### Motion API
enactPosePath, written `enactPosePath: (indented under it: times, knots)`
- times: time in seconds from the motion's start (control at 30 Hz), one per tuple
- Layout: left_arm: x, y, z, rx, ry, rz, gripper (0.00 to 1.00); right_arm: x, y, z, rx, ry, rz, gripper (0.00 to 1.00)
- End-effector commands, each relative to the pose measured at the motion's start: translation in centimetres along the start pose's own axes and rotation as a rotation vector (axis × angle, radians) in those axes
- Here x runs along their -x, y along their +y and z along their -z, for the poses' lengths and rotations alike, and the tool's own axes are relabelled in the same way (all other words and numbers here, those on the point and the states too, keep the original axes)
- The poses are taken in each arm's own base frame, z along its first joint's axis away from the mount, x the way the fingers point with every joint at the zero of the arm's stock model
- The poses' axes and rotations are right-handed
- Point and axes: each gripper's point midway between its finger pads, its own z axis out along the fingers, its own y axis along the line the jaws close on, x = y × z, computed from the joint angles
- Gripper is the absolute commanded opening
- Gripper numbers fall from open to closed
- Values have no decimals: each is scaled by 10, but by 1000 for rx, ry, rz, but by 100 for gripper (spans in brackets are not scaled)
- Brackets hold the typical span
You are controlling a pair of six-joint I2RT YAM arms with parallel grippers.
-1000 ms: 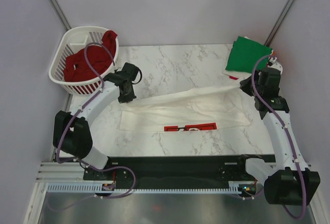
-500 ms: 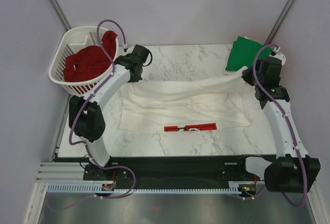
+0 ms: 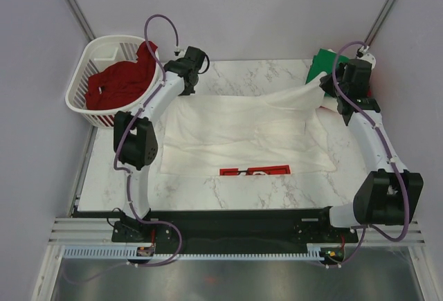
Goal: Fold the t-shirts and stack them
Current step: Fold the tshirt
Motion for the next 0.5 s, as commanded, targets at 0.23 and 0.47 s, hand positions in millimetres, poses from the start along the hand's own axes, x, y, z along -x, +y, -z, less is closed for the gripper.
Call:
enactPosePath:
  times: [0.23, 0.47]
  knots:
    - [53, 18, -18, 57, -91, -19, 2, 30, 21, -31, 66, -82, 13, 0]
    - [45, 9, -31, 43, -63, -36, 2, 28, 30, -39, 108, -64, 27, 0]
